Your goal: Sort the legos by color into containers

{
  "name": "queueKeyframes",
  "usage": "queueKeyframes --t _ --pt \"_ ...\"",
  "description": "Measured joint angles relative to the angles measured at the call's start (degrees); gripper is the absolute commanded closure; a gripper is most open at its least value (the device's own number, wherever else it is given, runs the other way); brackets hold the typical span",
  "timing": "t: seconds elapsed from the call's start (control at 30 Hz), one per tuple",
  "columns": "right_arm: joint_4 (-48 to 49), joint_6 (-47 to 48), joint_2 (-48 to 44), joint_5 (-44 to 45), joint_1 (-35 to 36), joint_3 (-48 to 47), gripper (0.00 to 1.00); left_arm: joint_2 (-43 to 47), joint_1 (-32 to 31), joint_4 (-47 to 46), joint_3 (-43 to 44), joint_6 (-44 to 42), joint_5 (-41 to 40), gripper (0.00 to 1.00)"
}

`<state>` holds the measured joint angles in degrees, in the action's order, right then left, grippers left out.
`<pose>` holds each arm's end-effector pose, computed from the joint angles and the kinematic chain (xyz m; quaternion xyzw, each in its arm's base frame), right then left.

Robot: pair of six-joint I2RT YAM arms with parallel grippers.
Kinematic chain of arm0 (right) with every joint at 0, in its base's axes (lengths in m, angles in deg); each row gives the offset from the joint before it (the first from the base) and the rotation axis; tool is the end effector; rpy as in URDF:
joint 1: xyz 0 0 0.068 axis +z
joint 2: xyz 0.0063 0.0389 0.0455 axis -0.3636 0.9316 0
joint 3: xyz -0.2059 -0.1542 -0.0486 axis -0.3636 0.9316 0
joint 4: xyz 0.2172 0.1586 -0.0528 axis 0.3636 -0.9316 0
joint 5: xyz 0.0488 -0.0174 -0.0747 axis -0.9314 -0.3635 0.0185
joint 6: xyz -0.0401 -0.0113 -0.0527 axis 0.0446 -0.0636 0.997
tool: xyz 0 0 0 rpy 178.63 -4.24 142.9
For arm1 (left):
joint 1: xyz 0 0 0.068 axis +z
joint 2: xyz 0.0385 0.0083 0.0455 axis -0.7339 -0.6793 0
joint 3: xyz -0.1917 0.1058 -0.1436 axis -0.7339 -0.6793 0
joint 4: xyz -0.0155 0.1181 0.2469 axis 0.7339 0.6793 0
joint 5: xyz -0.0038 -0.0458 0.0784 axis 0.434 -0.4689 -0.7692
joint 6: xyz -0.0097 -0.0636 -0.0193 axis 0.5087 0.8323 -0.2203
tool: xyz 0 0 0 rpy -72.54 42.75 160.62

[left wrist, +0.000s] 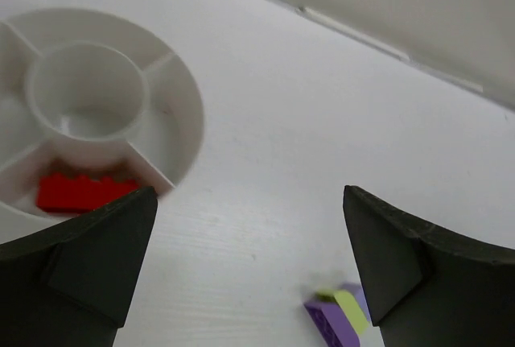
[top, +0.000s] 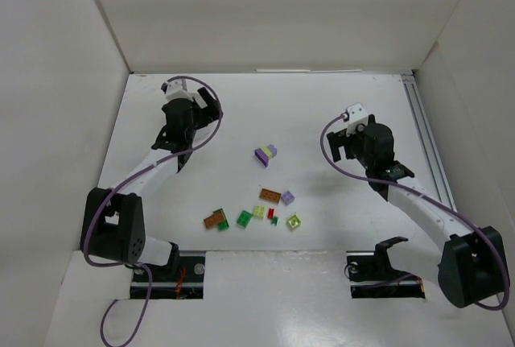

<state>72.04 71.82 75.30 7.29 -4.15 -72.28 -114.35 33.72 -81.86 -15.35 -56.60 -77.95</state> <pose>0.2733 0.0815 0.2267 -0.2045 0.8034 -0.0030 0.5591 0.3448 -0.0749 0.2612 -0.1363 0.7426 -0.1773 0.6313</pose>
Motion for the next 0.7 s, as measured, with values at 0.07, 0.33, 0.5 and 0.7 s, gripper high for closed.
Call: queueKeyframes --t 0.07,0.33,0.5,0.7 --pt "-0.02 -0.02 -1.27 -1.16 0.00 0.13 0.00 -0.04 -1.86 2.54 0.44 -0.94 3.43 0.00" --pt "-0.02 1.68 -5.09 -4.31 2.95 2.29 0.00 4.15 -9.97 12.87 -4.02 -0.61 10.12 0.00" --pt "-0.02 3.72 -2.84 -4.24 9.05 1.38 0.00 13.42 -10.01 18.62 -10.23 1.81 10.19 0.00" --pt "-0.35 5.81 7.93 -3.58 17.14 -3.98 0.00 21.59 -11.15 24.22 -14.05 5.55 7.91 0.00"
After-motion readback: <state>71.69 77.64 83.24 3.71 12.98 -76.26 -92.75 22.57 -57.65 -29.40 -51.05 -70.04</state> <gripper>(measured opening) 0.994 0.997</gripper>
